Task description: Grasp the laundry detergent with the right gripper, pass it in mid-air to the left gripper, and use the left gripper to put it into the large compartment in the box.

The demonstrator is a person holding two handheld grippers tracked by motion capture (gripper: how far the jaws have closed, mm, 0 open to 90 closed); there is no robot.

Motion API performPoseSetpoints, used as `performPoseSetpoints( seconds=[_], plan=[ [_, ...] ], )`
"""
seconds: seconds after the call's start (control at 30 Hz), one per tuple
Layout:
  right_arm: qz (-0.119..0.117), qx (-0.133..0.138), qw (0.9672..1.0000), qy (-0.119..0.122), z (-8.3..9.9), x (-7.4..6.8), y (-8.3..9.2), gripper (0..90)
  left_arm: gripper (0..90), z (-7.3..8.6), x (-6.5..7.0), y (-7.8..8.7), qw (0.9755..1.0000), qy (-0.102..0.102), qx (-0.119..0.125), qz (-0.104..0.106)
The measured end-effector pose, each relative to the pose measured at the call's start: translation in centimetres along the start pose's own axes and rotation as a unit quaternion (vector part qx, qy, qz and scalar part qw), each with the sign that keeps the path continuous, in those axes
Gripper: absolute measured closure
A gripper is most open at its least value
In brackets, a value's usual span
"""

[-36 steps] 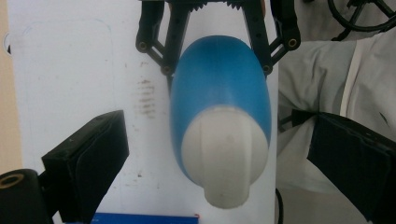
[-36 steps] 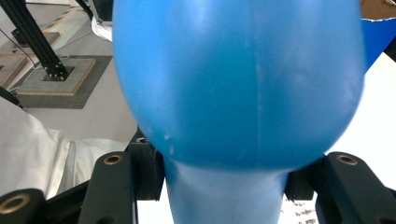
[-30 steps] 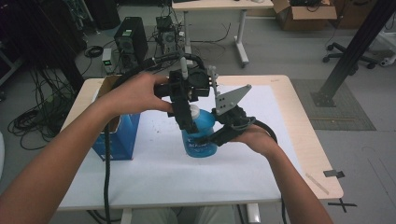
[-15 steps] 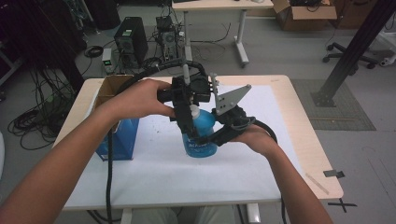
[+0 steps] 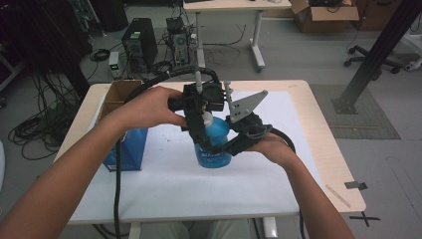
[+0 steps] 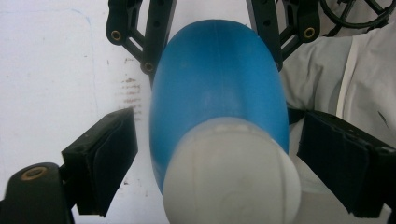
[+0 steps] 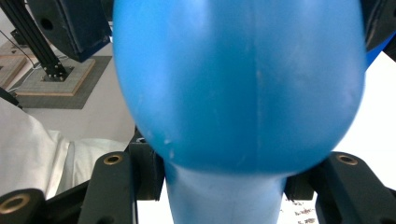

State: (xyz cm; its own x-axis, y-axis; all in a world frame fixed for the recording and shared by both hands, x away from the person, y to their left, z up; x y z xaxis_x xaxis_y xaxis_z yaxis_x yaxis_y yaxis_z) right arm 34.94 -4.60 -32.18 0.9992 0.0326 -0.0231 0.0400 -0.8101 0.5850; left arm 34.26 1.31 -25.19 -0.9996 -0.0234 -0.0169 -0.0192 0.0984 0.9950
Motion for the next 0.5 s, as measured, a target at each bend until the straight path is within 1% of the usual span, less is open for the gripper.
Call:
performPoseSetpoints(
  seconds=[0.17, 0.33, 0.5],
  plan=[
    [-0.001, 0.000, 1.0000, 0.000, -0.06, -0.05, -0.01, 43.9, 16.4, 0.02, 0.04, -0.10, 1.0000, 0.001, -0.001, 0.003],
    [0.000, 0.000, 1.0000, 0.000, -0.02, -0.02, -0.02, 43.9, 20.1, 0.04, -0.01, -0.06, 1.0000, 0.003, 0.003, 0.004],
    [0.000, 0.001, 1.0000, 0.000, -0.06, -0.01, -0.02, 43.9, 22.9, 0.06, 0.00, -0.04, 1.0000, 0.001, 0.001, 0.005]
  ],
)
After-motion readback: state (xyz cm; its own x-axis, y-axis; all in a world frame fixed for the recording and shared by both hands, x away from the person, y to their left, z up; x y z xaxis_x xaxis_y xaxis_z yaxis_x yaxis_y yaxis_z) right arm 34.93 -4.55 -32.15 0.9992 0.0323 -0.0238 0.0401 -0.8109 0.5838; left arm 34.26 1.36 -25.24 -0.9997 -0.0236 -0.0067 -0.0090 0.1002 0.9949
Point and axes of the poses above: each handheld gripper's, and its own axes: y roughly backward along the jaws, z roughly out of its underside, x roughly to its right, the point moved 8 cm from there along -y, roughly forward along the jaws, and after that the axes turned 6 degrees about -x, right-handed, at the moved point
